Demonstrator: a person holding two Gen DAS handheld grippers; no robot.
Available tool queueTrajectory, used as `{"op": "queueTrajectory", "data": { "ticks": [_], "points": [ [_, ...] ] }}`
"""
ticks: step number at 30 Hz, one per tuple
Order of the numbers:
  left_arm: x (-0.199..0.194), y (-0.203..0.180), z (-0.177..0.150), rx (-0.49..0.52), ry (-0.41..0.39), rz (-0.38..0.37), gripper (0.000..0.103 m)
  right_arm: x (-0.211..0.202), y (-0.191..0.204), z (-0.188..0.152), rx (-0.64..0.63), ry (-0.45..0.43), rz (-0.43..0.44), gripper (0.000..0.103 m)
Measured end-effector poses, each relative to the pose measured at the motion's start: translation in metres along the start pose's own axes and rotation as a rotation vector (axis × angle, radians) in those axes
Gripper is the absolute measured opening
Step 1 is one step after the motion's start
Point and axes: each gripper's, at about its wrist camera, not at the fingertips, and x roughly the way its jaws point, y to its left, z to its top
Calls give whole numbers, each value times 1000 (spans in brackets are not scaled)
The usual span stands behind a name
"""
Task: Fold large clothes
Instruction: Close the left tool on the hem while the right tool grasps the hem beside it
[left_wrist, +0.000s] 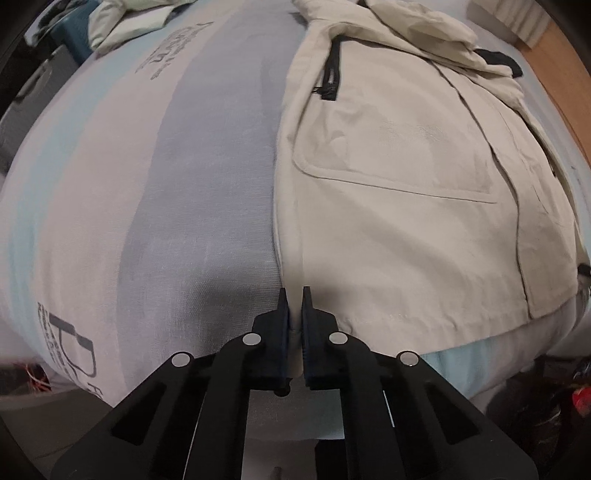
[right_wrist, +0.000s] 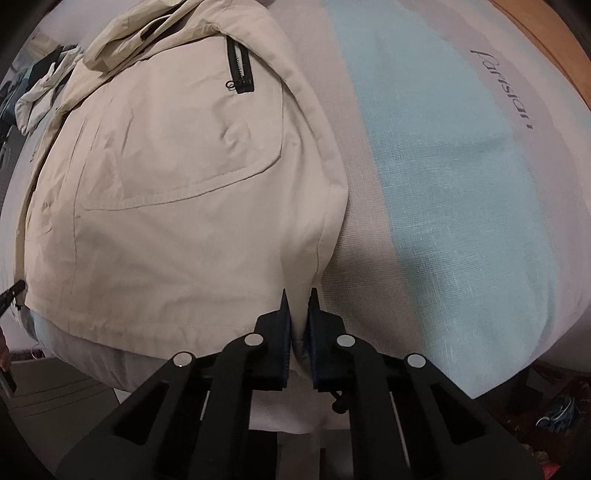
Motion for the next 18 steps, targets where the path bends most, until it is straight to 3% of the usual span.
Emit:
{"op": "queueTrajectory", "data": {
  "ticks": [18],
  "points": [
    [-45, -4, 18, 84, 1, -17, 4, -39, 29, 29, 31, 59, -62, 5]
  ]
}}
